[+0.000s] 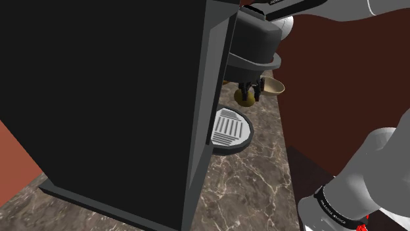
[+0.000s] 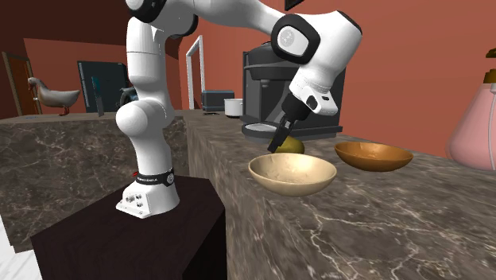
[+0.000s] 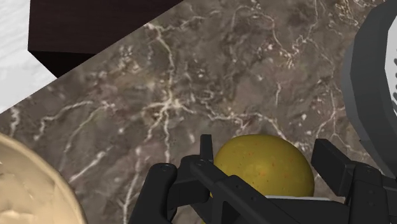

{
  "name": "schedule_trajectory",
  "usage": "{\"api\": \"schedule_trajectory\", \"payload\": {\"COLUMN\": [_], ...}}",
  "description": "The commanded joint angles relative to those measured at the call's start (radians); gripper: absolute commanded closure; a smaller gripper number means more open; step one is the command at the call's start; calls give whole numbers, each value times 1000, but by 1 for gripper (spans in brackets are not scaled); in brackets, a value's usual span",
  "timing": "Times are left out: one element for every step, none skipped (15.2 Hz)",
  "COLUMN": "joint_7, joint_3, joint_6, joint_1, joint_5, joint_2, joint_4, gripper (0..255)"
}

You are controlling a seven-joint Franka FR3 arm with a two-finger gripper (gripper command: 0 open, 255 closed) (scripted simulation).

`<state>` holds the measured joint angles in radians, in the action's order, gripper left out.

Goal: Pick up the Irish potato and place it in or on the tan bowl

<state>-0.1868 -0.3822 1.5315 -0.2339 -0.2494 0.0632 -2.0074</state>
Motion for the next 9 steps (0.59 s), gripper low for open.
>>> {"api": "schedule_trajectory", "payload": {"joint_7": [0,0,4,7,11,15,18,22,25], "joint_3": [0,0,0,0,0,0,0,0,-1], "joint_6": [1,1,-11,-23,-36,-48,-60,-72,-84], "joint_1": [0,0,0,0,0,0,0,0,0], "joint_5": [0,0,1,3,4,5,6,7,8], "joint_2": [0,1,-4,-9,-13,-17,-21,-25,-29], "joint_4": [0,0,8,16,25,34,43,52,61], "gripper": [255,255,255,255,255,255,255,255,255]}}
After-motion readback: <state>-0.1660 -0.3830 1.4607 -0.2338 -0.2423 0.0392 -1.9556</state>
